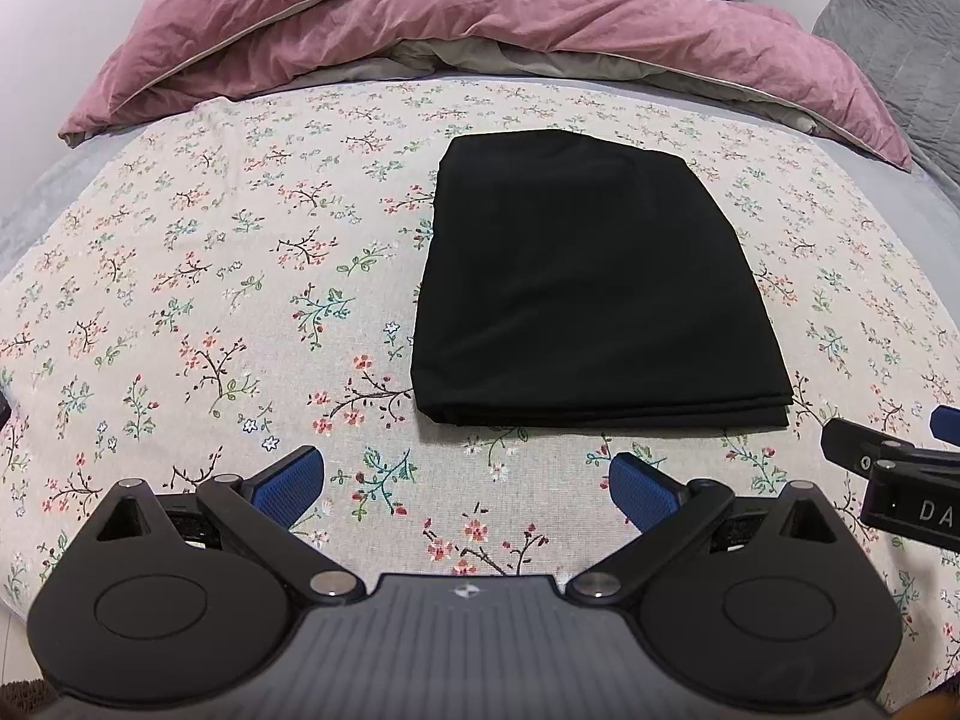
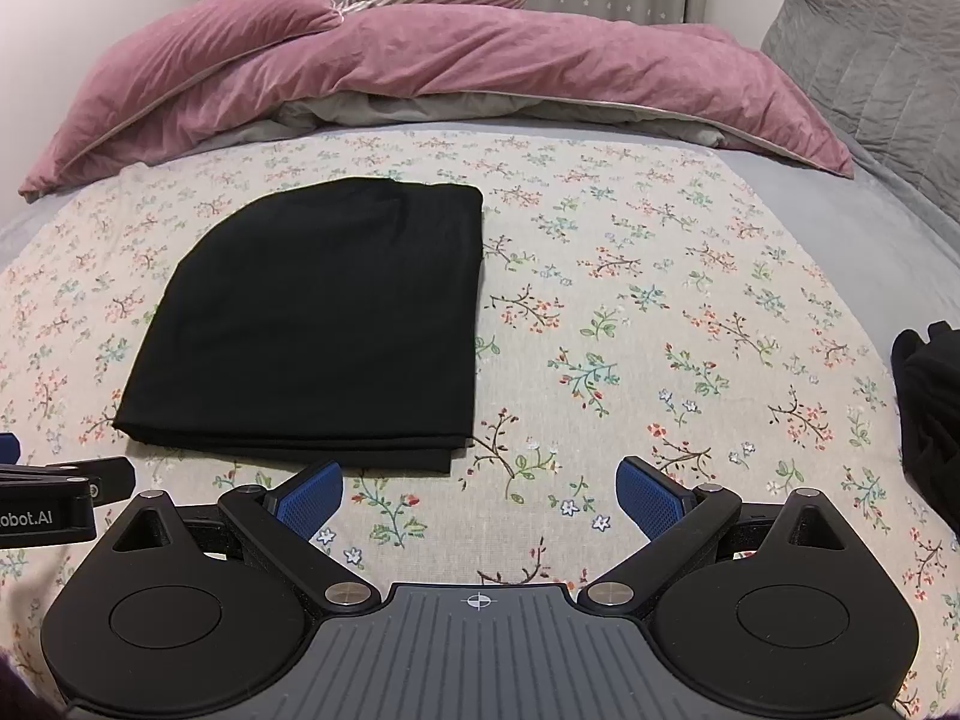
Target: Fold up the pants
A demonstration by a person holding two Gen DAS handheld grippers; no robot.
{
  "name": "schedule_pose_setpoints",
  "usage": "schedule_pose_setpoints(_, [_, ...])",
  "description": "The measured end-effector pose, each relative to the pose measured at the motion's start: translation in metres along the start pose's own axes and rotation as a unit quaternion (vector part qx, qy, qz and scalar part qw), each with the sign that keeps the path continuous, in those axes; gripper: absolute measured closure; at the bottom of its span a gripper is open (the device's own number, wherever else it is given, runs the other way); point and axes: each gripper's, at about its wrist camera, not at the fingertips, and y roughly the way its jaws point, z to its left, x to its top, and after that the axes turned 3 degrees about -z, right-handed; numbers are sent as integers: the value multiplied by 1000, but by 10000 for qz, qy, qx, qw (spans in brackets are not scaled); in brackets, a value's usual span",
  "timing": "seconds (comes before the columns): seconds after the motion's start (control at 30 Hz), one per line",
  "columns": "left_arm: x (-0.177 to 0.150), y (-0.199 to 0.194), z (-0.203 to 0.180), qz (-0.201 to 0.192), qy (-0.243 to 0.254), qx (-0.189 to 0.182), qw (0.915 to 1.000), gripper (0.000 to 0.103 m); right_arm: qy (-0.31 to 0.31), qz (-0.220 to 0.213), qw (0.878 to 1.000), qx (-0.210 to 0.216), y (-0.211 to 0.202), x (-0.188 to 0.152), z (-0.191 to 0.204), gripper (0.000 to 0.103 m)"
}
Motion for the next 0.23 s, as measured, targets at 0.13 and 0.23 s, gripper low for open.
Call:
schedule_pose_setpoints(0.13, [0,1,-1,36,-20,-15,10000,0,7,7,10000,-3,0,0,0,4])
schedule_pose_setpoints(0.23, [0,2,-2,42,-19,-31,10000,0,9,13,10000,-6,1,-1,-1,4])
